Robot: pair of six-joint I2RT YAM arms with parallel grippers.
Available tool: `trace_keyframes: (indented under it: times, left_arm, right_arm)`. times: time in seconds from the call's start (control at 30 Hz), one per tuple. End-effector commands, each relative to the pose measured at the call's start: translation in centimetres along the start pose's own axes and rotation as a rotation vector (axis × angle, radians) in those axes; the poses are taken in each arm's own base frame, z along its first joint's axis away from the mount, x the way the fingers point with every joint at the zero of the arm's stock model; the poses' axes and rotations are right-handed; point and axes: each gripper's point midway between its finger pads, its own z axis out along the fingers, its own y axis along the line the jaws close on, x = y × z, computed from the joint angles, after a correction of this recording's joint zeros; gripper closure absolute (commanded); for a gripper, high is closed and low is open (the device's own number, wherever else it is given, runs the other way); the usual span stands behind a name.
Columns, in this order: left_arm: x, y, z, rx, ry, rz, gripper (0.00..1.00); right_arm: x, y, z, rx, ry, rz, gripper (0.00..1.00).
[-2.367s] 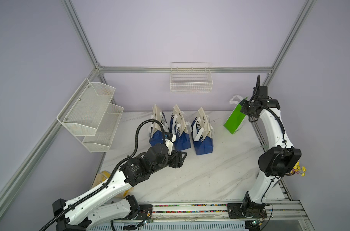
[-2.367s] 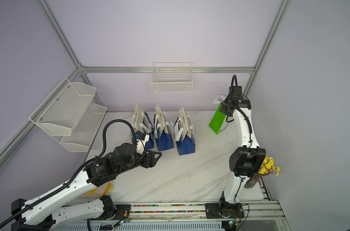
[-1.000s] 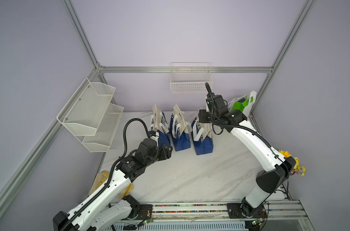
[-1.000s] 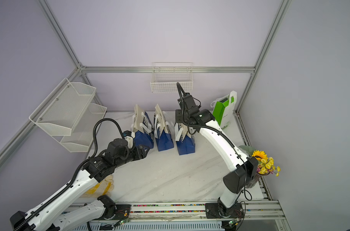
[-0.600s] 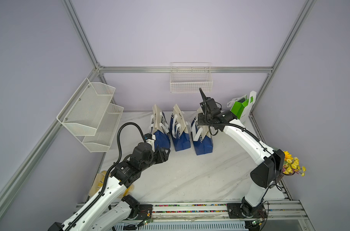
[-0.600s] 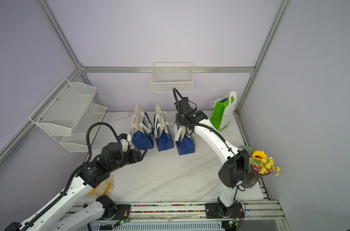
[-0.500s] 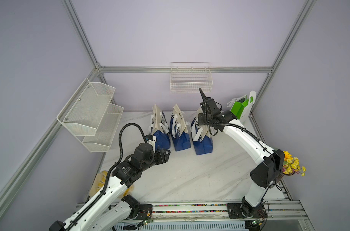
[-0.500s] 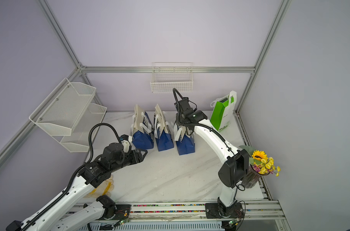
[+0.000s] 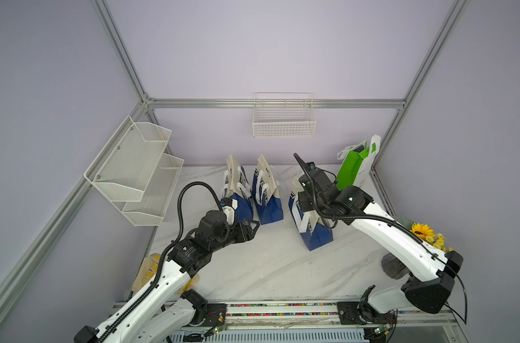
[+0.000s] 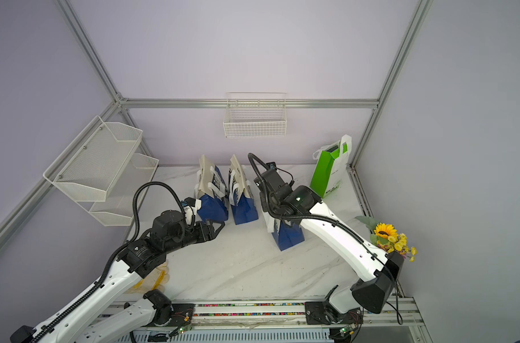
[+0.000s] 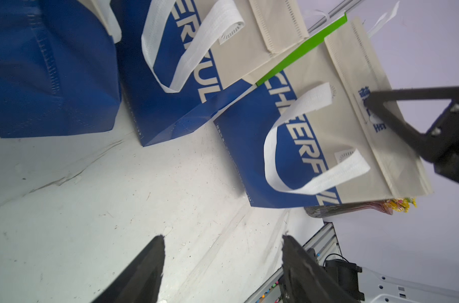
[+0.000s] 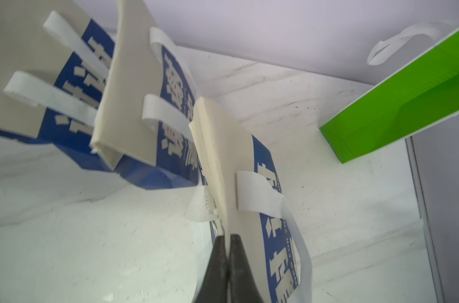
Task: Open the takeout bag
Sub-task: Move the takeout bag to the center of the board.
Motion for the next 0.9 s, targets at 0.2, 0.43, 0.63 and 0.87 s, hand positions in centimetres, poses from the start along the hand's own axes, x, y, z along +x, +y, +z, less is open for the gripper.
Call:
trace_keyframes:
  times: [0.2, 0.43, 0.63, 0.87]
  left_arm:
    - [-1.8, -4.0, -0.6, 0.196, -0.055, -0.024, 0.28]
    - [-2.4, -5.9, -1.0, 0.315, -0.076, -0.074, 0.27]
    - [-3.0, -5.8, -0.9, 0.317, -0.107, -0.091, 0.27]
    - [-3.5, -4.9, -1.5, 0.277, -0.152, -0.123, 0.29]
  right_arm:
    - [3.9, 4.9, -2.7, -0.225, 0.016, -0.102, 1.00]
    - [3.9, 12.0, -1.7, -0.521, 0.027, -0.177, 1.00]
    - [3.3, 15.0, 0.2, -0.567, 0.052, -0.235, 1.00]
    - [1.6, 15.0, -0.3, -0.589, 0.013, -0.240, 1.00]
